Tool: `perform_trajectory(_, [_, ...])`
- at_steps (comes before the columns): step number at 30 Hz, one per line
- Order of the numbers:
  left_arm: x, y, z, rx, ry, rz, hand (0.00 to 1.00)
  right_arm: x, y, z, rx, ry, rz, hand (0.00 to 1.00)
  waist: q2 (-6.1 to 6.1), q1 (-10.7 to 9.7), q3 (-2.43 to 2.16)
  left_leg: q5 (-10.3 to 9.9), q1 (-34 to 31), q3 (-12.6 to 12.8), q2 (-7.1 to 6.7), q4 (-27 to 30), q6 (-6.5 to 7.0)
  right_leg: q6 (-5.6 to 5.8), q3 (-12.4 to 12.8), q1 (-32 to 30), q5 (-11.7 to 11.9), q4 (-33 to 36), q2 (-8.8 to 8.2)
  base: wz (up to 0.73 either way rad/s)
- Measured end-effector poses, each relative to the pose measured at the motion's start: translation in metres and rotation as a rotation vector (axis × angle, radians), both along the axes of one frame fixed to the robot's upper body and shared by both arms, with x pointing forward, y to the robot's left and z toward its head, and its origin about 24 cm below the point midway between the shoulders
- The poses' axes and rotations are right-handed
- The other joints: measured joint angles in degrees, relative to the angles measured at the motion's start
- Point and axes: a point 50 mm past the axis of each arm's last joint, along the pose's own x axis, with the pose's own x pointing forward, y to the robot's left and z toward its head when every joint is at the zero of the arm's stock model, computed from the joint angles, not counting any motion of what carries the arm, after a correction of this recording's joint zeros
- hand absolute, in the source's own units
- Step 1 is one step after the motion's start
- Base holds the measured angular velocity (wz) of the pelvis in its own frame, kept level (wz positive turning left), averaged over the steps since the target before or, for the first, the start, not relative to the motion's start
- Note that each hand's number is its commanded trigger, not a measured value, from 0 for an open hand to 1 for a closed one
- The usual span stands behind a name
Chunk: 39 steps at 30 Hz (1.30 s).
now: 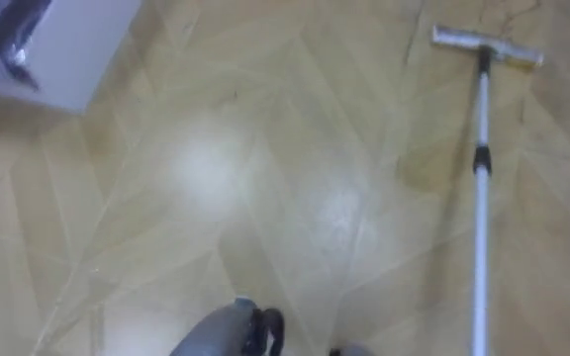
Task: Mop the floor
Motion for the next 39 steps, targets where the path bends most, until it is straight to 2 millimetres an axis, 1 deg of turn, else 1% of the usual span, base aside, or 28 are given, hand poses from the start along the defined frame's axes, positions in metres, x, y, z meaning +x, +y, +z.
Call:
perform_trajectory(2, [0.001,-0.002,0.0,0.004,-0.006,-0.002,0.0,-0.008,0.01,-0.004,0.004,0.032,0.002,1.0,0.88,-0.95,0.25,-0.12,0.2,-0.21,-0.02,-0.58,0.01,-0.12,0.17,-5.26,0.01,-3.56,0.56,-0.27])
perform_trajectory(3, [0.001,-0.002,0.0,0.01,-0.007,-0.002,0.0,-0.011,0.019,-0.007,0.015,0.046,-0.001,1.0,0.95,-1.6,0.24,-0.25,0.44,-0.28,-0.03,-0.66,-0.23,-0.76,0.15,-7.33,0.84,-9.48,0.63,-0.31])
perform_trajectory(4, [0.001,-0.002,0.0,0.013,-0.008,-0.004,0.0,-0.013,0.024,-0.009,0.023,0.054,-0.002,1.0,0.92,-1.79,0.24,-0.59,0.72,-0.27,-0.07,-0.52,-0.61,-1.29,0.18,-7.56,2.82,-12.79,0.67,-0.18])
perform_trajectory(5, [0.001,-0.007,-0.001,0.006,-0.007,-0.002,0.0,-0.016,0.028,-0.011,0.03,0.065,-0.001,1.0,1.68,-2.27,0.39,-1.5,1.33,-1.2,0.1,0.29,-1.41,-2.12,-0.67,-7.46,5.15,-13.1,0.82,-0.09])
perform_trajectory(6, [0.001,-0.01,-0.002,-0.006,-0.009,0.0,0.0,-0.013,0.031,-0.011,0.034,0.068,0.003,1.0,1.99,-2.18,0.33,-2.02,2.07,-1.57,0.19,0.29,-2.05,-2.9,-1.74,-6.55,4.68,-13.12,0.86,-0.06])
perform_trajectory(9, [0.0,-0.013,-0.002,-0.019,-0.007,0.013,0.0,0.011,0.03,-0.009,0.026,0.038,0.0,1.0,2.04,-2.01,0.47,-2.46,3.4,-1.46,0.71,0.84,-2.63,-3.8,-2.42,-5.37,3.96,-12.57,0.87,-0.05])
perform_trajectory(12, [0.0,-0.008,-0.001,-0.008,-0.007,0.029,0.0,0.071,0.014,0.005,-0.033,-0.08,0.029,1.0,0.29,-0.86,1.31,-3.57,4.13,-1.08,1.16,1.58,-3.35,-4.54,-2.19,-5.31,2.11,-10.32,0.86,0.06])
perform_trajectory(14, [-0.001,-0.003,-0.001,0.0,-0.007,0.049,0.0,0.107,0.004,0.019,-0.061,-0.183,0.036,1.0,-0.46,-0.01,1.53,-3.75,3.61,-1.22,1.93,2.33,-3.82,-4.67,-2.52,-5.39,1.93,-10.13,1.5,0.03])
perform_trajectory(16, [-0.004,0.007,0.001,0.027,-0.002,0.051,0.0,0.132,0.0,0.029,-0.071,-0.279,0.046,1.0,-1.5,0.44,1.29,-3.61,2.85,-1.31,2.24,3.11,-4.55,-5.32,-2.63,-5.4,2.73,-10.28,2.55,0.16])
perform_trajectory(17, [-0.006,0.013,0.003,0.044,0.002,0.051,0.0,0.148,0.002,0.035,-0.064,-0.347,0.046,1.0,-1.89,0.91,1.1,-2.83,1.72,-0.88,3.2,4.21,-5.14,-5.82,-2.66,-5.32,3.24,-11.11,3.46,0.27])
perform_trajectory(18, [-0.007,0.016,0.003,0.054,0.008,0.05,0.0,0.157,0.004,0.038,-0.049,-0.394,0.049,1.0,-2.4,1.23,0.75,-1.24,-0.12,-0.88,3.32,4.17,-5.78,-5.95,-2.22,-5.12,3.87,-12.62,4.04,0.32])
perform_trajectory(19, [-0.007,0.016,0.003,0.054,0.009,0.049,0.0,0.157,0.005,0.037,-0.041,-0.41,0.037,1.0,-2.8,1.24,0.55,-1.11,-0.94,-0.97,2.72,2.8,-5.83,-5.85,-1.68,-4.95,4.12,-13.41,4.12,0.61])
perform_trajectory(20, [-0.005,0.013,0.003,0.036,0.002,0.045,0.0,0.149,0.004,0.034,-0.02,-0.421,-0.016,1.0,-3.06,1.2,0.61,0.07,-2.04,-1.04,1.6,-1.93,-5.47,-5.27,-0.74,-3.52,4.52,-15.51,4.29,0.72])
perform_trajectory(21, [-0.008,0.01,0.003,0.011,0.01,0.038,0.0,0.133,0.004,0.027,0.004,-0.401,-0.065,1.0,-2.88,1.57,0.44,3.38,-1.44,-0.98,0.99,-5.82,-4.19,-4.56,-0.36,-1.45,4.74,-17.86,4.61,0.63])
perform_trajectory(22, [-0.009,0.01,0.003,0.003,0.012,0.029,0.0,0.123,0.004,0.023,0.016,-0.385,-0.086,1.0,-2.68,1.71,0.32,4.51,-0.35,-0.7,1.45,-6.84,-3.36,-4.01,-0.1,-0.55,4.64,-18.91,5.05,0.34])
perform_trajectory(23, [-0.016,0.009,0.002,-0.002,0.042,0.008,0.0,0.097,0.003,0.015,0.038,-0.335,-0.119,1.0,-2.26,1.61,0.05,5.46,1.38,1.76,3.49,-7.79,-1.82,-3.34,0.54,1.43,4.34,-19.85,5.67,0.19])
perform_trajectory(24, [-0.017,0.009,0.001,-0.001,0.053,0.001,0.0,0.081,0.001,0.011,0.039,-0.295,-0.132,1.0,-2.3,1.52,-0.03,5.5,2.08,3.71,4.3,-7.8,-1.02,-2.99,0.66,2.0,3.72,-18.59,5.58,0.42])
perform_trajectory(25, [-0.018,0.007,0.001,0.0,0.064,-0.017,0.0,0.04,-0.005,0.006,0.02,-0.193,-0.165,1.0,-2.29,1.43,0.0,4.32,3.42,5.32,3.81,-7.15,-0.31,-2.34,0.95,1.27,3.51,-13.59,4.0,0.38])
perform_trajectory(26, [-0.016,0.001,-0.001,-0.007,0.058,-0.045,0.0,0.005,-0.002,0.001,0.008,-0.091,-0.164,1.0,-1.21,1.46,-0.23,2.86,4.3,5.61,3.45,-6.25,0.1,-1.33,1.26,0.2,4.87,-10.8,2.99,0.06])
perform_trajectory(27, [-0.018,-0.003,-0.001,-0.02,0.053,-0.042,0.0,-0.018,0.002,-0.001,0.008,-0.009,-0.134,1.0,-0.27,1.36,-0.79,1.88,4.46,5.96,3.46,-5.84,0.49,-0.36,1.28,-1.47,6.51,-8.83,2.85,-0.31])
perform_trajectory(29, [-0.013,-0.004,-0.001,-0.023,0.038,-0.041,0.0,-0.04,0.012,-0.004,0.032,0.065,-0.141,1.0,0.65,0.24,-1.09,0.89,4.61,7.04,3.71,-5.84,1.05,-0.08,1.03,-3.7,8.12,-6.4,2.43,-0.43])
perform_trajectory(30, [-0.007,-0.005,-0.001,-0.021,0.017,-0.036,0.0,-0.047,0.023,-0.008,0.061,0.095,-0.135,1.0,1.26,-0.94,-0.81,0.45,4.84,7.16,3.7,-5.78,1.34,-0.16,0.58,-4.68,7.86,-6.78,1.89,-0.41])
perform_trajectory(32, [-0.003,-0.008,-0.001,-0.018,-0.006,-0.027,0.0,-0.047,0.034,-0.011,0.088,0.102,-0.121,1.0,1.43,-1.62,-0.43,-0.21,4.97,6.96,3.66,-5.68,1.11,-0.52,0.63,-6.58,8.08,-13.01,1.9,-0.79])
perform_trajectory(33, [-0.003,-0.011,-0.001,-0.022,-0.008,-0.026,0.0,-0.044,0.038,-0.013,0.096,0.101,-0.104,1.0,1.44,-1.88,-0.42,-0.79,5.06,6.7,3.18,-5.66,0.66,-1.46,0.16,-6.72,9.88,-18.53,1.96,-0.87])
perform_trajectory(35, [-0.003,-0.02,-0.003,-0.043,-0.008,-0.023,0.0,-0.034,0.036,-0.012,0.077,0.094,-0.075,1.0,2.22,-2.56,0.42,-1.43,5.75,5.24,2.89,-5.75,0.13,-2.06,-0.58,-5.77,10.37,-19.16,1.98,-0.45])
perform_trajectory(36, [-0.003,-0.019,-0.003,-0.045,-0.008,-0.011,0.0,-0.023,0.037,-0.013,0.079,0.08,-0.064,1.0,2.44,-2.95,0.52,-1.93,6.53,4.67,2.82,-5.81,-0.3,-2.5,-1.13,-5.01,9.91,-19.13,2.0,-0.15])
perform_trajectory(37, [-0.003,-0.017,-0.003,-0.045,-0.009,-0.001,0.0,-0.018,0.037,-0.013,0.081,0.077,-0.062,1.0,2.39,-3.1,0.55,-2.08,6.67,4.48,2.8,-5.58,-0.5,-2.72,-1.56,-4.81,9.52,-18.96,1.95,0.05])
perform_trajectory(39, [-0.003,-0.01,-0.001,-0.032,-0.011,0.017,0.0,0.018,0.029,-0.008,0.054,0.036,-0.029,1.0,1.45,-3.19,0.99,-2.75,6.71,3.71,2.55,-4.19,-1.03,-3.43,-2.85,-4.96,7.68,-17.35,1.26,0.19])
